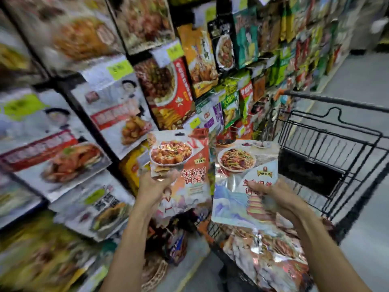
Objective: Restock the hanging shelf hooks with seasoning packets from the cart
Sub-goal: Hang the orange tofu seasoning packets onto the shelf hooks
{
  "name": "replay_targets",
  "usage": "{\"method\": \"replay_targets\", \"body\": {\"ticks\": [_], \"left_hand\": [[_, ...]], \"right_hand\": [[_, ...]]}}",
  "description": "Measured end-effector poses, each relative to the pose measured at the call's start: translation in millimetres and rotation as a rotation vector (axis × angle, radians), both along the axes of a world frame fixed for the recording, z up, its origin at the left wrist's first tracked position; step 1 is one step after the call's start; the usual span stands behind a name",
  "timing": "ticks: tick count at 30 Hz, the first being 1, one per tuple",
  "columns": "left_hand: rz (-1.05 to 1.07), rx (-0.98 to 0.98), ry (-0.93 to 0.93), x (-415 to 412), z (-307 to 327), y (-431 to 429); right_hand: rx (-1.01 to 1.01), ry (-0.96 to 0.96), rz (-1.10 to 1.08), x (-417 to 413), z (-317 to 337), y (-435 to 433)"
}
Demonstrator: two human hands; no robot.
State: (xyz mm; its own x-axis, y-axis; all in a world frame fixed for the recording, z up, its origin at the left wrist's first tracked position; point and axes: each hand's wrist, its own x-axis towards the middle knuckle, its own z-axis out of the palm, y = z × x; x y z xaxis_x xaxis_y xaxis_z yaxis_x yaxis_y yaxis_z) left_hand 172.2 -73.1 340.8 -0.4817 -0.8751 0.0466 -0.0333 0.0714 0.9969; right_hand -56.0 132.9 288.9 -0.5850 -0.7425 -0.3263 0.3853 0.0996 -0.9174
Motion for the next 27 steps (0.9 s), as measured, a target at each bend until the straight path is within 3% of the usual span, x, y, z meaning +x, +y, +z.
{"method": "replay_targets", "body": {"ticks": [13, 20, 27], "left_hand": [[0.486, -0.270, 0.103, 306.5, 122.7, 43.1], [0.754, -0.252, 0.164, 466.1, 135.0, 66.4], [0.831, -0.265, 0.165, 565.6, 134.9, 76.3]], "right_hand": [[-0.326, 0.215, 0.569, 213.5, 130.1, -122.9], [-0.389, 0.142, 0.782, 368.9, 152.9, -168.8], [-0.402, 0.139, 0.951, 474.9, 148.0, -179.0]]}}
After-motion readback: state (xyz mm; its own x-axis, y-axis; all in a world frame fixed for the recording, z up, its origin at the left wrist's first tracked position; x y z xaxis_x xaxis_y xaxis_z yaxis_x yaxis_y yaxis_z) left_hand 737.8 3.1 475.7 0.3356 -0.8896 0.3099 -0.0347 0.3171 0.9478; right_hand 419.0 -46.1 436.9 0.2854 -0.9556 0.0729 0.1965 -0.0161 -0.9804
